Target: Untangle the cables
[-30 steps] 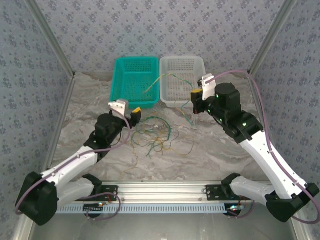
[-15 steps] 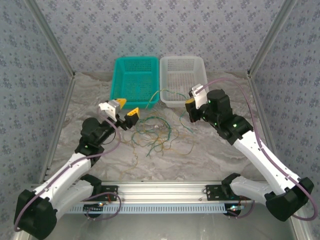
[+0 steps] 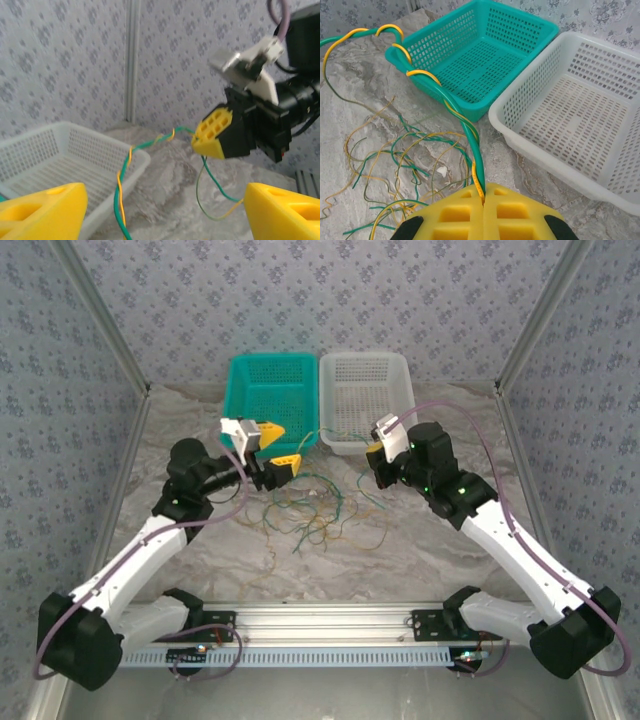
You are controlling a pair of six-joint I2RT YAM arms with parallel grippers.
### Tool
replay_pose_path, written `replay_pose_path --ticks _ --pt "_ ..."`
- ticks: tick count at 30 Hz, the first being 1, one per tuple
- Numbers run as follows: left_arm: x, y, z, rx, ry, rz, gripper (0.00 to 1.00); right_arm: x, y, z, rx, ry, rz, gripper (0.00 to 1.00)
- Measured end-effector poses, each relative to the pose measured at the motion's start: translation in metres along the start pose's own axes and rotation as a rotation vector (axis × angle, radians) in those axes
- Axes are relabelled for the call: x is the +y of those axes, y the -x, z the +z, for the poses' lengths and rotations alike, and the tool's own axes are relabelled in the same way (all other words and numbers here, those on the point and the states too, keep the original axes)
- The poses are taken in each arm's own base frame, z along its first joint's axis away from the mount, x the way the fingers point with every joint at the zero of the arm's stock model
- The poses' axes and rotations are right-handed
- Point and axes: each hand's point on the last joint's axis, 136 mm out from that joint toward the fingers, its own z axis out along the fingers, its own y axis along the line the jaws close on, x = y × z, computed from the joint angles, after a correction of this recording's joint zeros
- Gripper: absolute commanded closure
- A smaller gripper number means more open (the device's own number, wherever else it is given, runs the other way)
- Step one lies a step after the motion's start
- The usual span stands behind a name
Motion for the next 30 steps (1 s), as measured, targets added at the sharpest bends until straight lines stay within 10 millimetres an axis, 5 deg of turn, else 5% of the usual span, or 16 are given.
replay_pose_path --ticks 5,12,18,21,30 --pt "0.008 -0.030 0.008 0.087 -0.002 -0.056 0.22 -0.001 0.002 -0.003 -0.017 -0.003 0.001 1.00" --pt "0.011 -0.040 0.011 0.114 -0.007 -0.054 0.37 -0.007 0.008 -0.006 -0.044 -0.009 0.031 1.00" --pt "0.015 -0.048 0.014 0.134 -0.005 -0.059 0.73 -0.005 0.010 -0.005 -0.053 0.004 0.042 1.00" --pt "0.020 -0.047 0.014 0.129 0.026 -0.059 1.00 -0.007 0.010 -0.004 -0.054 0.000 0.052 1.00" --pt "0.032 -0.044 0.003 0.094 0.141 -0.033 1.00 -0.012 0.001 0.006 -0.024 -0.010 0.072 1.00"
